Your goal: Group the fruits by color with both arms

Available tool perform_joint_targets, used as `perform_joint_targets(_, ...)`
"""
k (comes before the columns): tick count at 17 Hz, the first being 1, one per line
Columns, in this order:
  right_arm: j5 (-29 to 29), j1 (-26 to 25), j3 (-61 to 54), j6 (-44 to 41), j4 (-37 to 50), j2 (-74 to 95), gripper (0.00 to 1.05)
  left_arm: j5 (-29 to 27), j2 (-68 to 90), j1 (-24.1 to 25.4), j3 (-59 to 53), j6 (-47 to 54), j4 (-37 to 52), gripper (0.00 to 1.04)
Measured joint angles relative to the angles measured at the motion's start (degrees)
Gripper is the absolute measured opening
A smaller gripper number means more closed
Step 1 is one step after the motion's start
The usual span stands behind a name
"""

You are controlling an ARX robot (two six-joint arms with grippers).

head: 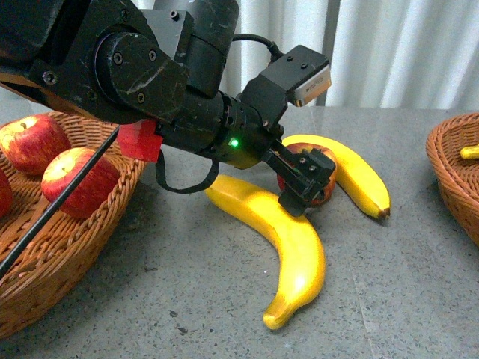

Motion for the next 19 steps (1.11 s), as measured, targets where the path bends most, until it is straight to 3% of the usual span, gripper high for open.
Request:
perform_joint_targets(4,0.0,0.0,0.0,0.0,0.0,0.0,0.98,1.33,2.95,-0.07,3.15,-0.07,1.86,0.97)
perform_joint_targets(7,0.0,0.0,0.0,0.0,0.0,0.0,0.98,1.09,3.3,-0.42,2.73,-1.25,3.91,0.7)
perform_joint_targets(10,0.0,0.0,0.0,0.0,-0.02,0.0,0.98,-1.36,0.72,-0.66,-0.5,-3.61,6.34,0.67)
perform_joint_targets(12,0.0,0.0,0.0,0.0,0.0,0.0,0.98,-7.78,-5.97,0.09,-2.71,-7.17,8.44,0.66)
perform_joint_targets(14,0.0,0.0,0.0,0.0,0.0,0.0,0.98,-18.49,-16.26,3.15,-5.46,-10.8,11.67,0.66)
perform_joint_targets(17,0.0,0.0,0.0,0.0,0.0,0.0,0.98,-32.7,-31.17,10.16,-17.05,-10.82,14.08,0.66)
perform_joint_targets(19,0.0,0.0,0.0,0.0,0.0,0.0,0.98,-37.64,-39.65,12.96,-26.47,-13.97,11.41,0.66)
